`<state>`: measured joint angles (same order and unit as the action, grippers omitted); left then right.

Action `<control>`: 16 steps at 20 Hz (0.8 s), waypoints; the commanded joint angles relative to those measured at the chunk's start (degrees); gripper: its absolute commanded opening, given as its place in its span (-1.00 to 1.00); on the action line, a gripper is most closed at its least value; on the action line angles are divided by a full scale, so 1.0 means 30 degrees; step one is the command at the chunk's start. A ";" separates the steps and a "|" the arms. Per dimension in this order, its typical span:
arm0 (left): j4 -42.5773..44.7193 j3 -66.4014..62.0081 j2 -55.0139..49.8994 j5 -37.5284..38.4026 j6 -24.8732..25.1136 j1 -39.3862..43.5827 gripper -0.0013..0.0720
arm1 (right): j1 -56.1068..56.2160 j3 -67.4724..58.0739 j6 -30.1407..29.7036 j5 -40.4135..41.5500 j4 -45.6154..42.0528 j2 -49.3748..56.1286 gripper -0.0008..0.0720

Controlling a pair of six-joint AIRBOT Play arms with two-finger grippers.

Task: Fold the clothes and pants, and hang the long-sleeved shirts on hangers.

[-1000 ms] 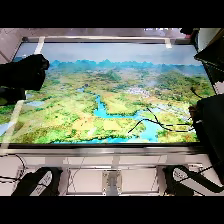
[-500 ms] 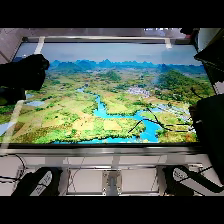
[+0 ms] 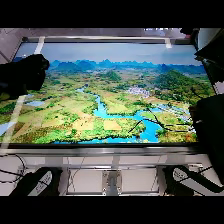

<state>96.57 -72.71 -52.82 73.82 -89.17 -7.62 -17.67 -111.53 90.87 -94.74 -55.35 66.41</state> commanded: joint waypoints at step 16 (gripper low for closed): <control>0.3337 -0.4437 -1.3333 -0.9952 -0.2259 -0.2463 0.69 | 0.0073 -0.0015 -0.0007 0.5275 0.0095 0.0022 0.92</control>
<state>104.95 -80.44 -85.47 45.65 -98.24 -14.85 -17.52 -111.53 90.80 -80.05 -55.29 66.46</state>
